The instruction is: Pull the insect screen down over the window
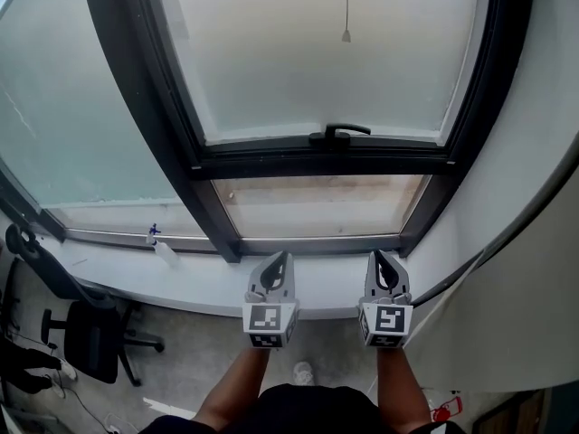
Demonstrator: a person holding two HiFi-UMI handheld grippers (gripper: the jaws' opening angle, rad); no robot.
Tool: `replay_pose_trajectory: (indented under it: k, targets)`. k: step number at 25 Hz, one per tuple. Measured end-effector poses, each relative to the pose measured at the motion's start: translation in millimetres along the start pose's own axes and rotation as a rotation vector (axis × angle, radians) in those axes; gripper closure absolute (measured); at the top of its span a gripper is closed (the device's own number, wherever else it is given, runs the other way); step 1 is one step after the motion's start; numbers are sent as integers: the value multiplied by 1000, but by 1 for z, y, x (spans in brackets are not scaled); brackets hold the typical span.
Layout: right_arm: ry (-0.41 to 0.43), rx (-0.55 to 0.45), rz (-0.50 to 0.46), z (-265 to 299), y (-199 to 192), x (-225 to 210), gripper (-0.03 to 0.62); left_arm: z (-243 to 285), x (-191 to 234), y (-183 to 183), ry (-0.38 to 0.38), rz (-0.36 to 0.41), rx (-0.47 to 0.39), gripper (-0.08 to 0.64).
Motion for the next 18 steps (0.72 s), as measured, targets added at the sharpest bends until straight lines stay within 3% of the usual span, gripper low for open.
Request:
replay_pose_trajectory:
  k: [11,18]
  targets:
    - [-11,3,-14,46,8,-7,597,49,2,14,-76,-3,-19,565]
    - [8,-30,26,95,0,-26,597,96,11,20,-32,5,-14,565]
Point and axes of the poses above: the fingertips, and each gripper's own axes: z forward along the fingers, x to its left, y out of its top, the point moved 3 cm from there along -z, backward along the fingers, and after that the axes turned 9 degrees about -z, right-handed, at the moved point
